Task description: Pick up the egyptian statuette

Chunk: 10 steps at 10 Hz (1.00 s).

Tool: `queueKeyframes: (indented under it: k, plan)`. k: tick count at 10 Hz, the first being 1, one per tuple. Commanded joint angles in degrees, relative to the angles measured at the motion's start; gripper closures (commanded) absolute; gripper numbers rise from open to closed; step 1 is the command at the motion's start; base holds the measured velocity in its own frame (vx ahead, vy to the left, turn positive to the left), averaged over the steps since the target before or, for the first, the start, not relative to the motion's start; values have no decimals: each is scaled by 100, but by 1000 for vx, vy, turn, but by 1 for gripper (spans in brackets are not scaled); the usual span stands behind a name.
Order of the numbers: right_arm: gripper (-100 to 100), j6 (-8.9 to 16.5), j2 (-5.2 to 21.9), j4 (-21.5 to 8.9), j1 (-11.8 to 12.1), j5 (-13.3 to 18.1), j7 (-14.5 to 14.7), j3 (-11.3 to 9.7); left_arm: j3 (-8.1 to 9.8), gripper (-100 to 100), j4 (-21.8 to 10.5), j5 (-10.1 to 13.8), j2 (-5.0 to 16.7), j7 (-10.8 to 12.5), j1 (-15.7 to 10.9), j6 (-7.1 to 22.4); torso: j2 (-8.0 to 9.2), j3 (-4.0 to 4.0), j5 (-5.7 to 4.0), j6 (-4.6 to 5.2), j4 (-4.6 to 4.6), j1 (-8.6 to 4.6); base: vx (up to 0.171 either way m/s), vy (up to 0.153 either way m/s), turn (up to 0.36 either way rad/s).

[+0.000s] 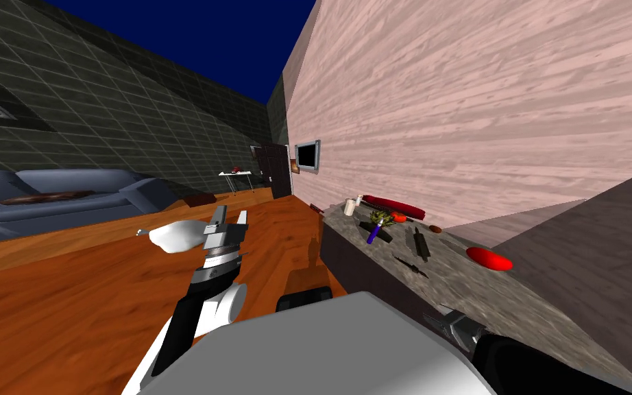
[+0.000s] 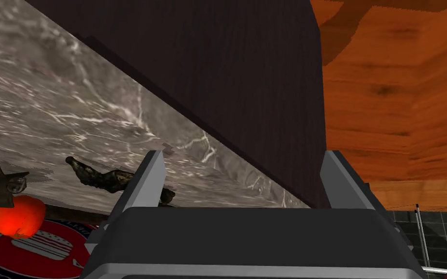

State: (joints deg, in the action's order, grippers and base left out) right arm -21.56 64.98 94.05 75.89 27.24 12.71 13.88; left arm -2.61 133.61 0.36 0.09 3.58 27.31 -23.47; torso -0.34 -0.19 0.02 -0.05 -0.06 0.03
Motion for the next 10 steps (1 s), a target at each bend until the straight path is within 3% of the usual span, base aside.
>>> queueKeyframes:
  k: [1,2,3,7,10]
  plan:
    - [-100,28,203,-116,103,67,43,28,0,0,0,0,0,0,0,0,0,0,0,0,0,0,70,-6,70]
    - [-100,46,412,-261,288,175,122,72,0,0,0,0,0,0,0,0,2,1,-2,4,0,-3,57,-11,106]
    - [-100,46,412,-261,288,175,122,72,0,0,0,0,0,0,0,0,6,3,-2,2,1,-5,41,-10,60]
    - [-100,87,1154,-641,898,529,386,141,0,0,0,0,0,0,0,0,1,0,-4,0,0,-12,68,-24,160]
    - [-100,95,1611,-751,1192,707,527,115,1,0,0,0,0,0,0,0,-3,-2,-5,2,-1,-16,79,-53,158]
